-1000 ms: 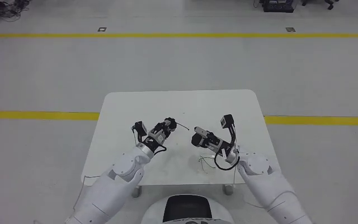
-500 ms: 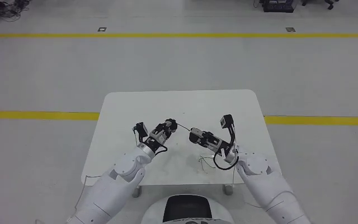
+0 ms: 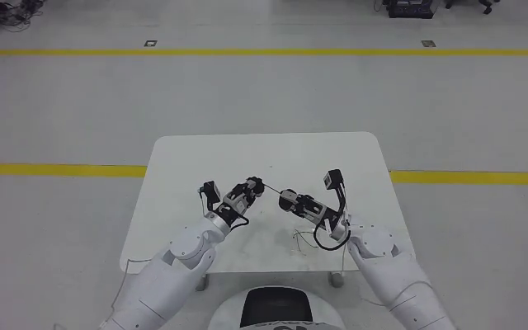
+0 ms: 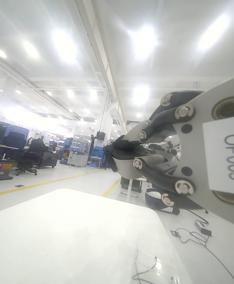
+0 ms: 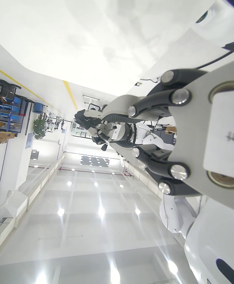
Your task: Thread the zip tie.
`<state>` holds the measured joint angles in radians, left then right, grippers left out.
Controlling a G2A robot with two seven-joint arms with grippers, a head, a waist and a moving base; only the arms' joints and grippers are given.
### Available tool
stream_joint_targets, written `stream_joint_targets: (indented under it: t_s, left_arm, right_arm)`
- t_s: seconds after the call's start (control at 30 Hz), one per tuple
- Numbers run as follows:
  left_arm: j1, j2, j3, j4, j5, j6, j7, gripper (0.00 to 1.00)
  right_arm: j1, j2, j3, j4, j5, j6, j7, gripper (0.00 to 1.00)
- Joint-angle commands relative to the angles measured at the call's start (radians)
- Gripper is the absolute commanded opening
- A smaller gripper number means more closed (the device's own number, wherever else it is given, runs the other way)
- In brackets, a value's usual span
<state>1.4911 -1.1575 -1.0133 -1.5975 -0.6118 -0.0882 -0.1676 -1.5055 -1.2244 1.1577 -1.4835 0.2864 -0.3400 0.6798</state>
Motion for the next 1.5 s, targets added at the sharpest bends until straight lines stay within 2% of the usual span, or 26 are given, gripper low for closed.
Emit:
stream_joint_targets:
  t_s: [0.0, 0.3, 0.4, 0.77, 0.8, 0.83, 1.1, 1.23, 1.27, 1.47]
  left_arm:
    - [0.001, 0.0, -0.001, 0.0, 0.002, 0.002, -0.001, 0.0]
    - [0.007, -0.002, -0.008, -0.003, 0.008, 0.008, -0.005, 0.0]
    - [0.008, -0.003, -0.009, -0.002, 0.008, 0.009, -0.006, 0.0]
    - [0.007, -0.006, -0.01, 0.0, 0.021, 0.016, -0.01, 0.0]
    - [0.007, -0.007, -0.01, 0.0, 0.022, 0.017, -0.011, 0.65]
    - [0.007, -0.007, -0.01, 0.0, 0.022, 0.02, -0.012, 1.0]
    - [0.002, -0.005, -0.035, 0.011, -0.007, 0.031, -0.048, 1.0]
    - [-0.003, -0.001, -0.052, 0.023, -0.014, 0.023, -0.116, 1.0]
    - [-0.006, 0.0, -0.061, 0.039, 0.001, 0.003, -0.11, 1.0]
    - [-0.006, 0.0, -0.061, 0.039, 0.001, 0.003, -0.11, 1.0]
  right_arm:
    - [0.0, -0.002, 0.001, -0.001, -0.003, 0.0, 0.0, 0.18]
    - [0.0, -0.012, 0.005, 0.002, -0.019, 0.0, 0.002, 0.11]
    - [-0.001, -0.015, 0.007, 0.004, -0.022, 0.0, 0.004, 0.05]
    - [-0.004, -0.023, 0.018, 0.009, -0.032, 0.0, 0.006, 0.0]
    - [-0.004, -0.024, 0.019, 0.01, -0.033, 0.0, 0.006, 0.0]
    - [-0.005, -0.025, 0.02, 0.011, -0.034, 0.0, 0.007, 0.0]
    - [-0.009, -0.024, 0.051, 0.02, -0.034, 0.0, 0.025, 0.0]
    - [-0.01, -0.023, 0.075, 0.028, -0.009, 0.0, 0.054, 0.0]
    - [-0.009, -0.024, 0.081, 0.031, -0.011, 0.0, 0.049, 0.0]
    - [-0.009, -0.024, 0.084, 0.03, -0.013, 0.0, 0.046, 0.0]
